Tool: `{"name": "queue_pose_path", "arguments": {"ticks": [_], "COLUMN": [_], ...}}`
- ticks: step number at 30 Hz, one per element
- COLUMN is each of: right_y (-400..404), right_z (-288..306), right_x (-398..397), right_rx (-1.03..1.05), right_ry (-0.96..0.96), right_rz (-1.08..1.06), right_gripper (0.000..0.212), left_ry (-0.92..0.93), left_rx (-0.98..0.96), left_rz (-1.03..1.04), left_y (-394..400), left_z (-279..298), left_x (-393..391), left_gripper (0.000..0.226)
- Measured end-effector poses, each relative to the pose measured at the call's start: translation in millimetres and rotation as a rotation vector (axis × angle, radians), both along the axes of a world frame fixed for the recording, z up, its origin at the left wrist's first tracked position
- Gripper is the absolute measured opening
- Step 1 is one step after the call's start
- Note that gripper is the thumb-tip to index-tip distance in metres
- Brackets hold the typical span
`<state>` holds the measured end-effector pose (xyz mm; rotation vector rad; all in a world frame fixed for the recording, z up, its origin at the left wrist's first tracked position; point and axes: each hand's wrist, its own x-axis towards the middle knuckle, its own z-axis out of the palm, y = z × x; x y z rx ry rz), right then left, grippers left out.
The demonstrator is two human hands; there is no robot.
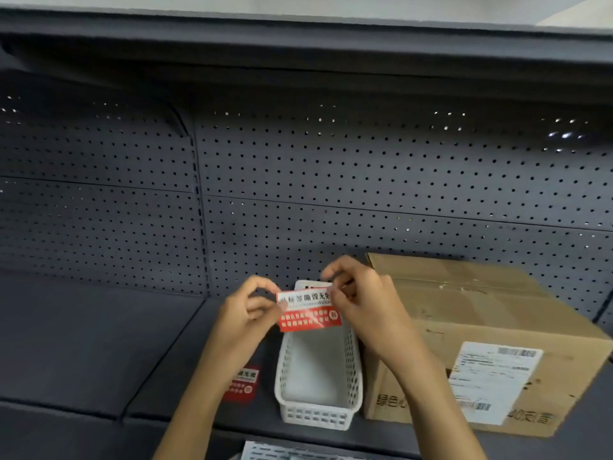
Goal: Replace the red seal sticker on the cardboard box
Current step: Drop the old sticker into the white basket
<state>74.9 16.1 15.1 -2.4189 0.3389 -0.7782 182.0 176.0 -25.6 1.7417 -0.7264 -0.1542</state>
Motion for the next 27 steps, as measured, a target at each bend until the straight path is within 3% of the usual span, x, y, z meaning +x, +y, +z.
{"name": "queue_pose_path", "arguments": {"ticks": [3, 7, 11, 15, 27], "right_y": [6.0, 16.1, 22.1, 19.1, 20.5], "right_z": [-11.9, -28.9, -50.5, -64.5, -61.0], "right_x": [10.8, 17.9, 24.5, 22.7, 17.7], "right_rx": [-0.162, -0.295, -0.379, -0.381, -0.377], "right_ry": [0.158, 0.419, 0.723, 0.798, 0.688], "right_rz": [-0.108, -0.199, -0.227, -0.248, -0.223], "right_gripper": [0.012, 0.016, 0.024, 0.027, 0.032], "left_ry": [-0.099, -0.367, -0.478, -0.502, -0.344], "left_rx": [0.161, 0.396, 0.509, 0.675, 0.348], "left_rz": [-0.005, 0.000, -0.129, -0.194, -0.227], "left_y": [-4.2, -18.1, -30.5, -37.6, -32.1], "left_z": [-21.5, -45.9, -55.4, -61.6, -62.8], "left_x": [14.1, 17.7, 15.0, 18.0, 34.3], "left_gripper": [0.008, 0.010, 0.009, 0.008, 0.011]}}
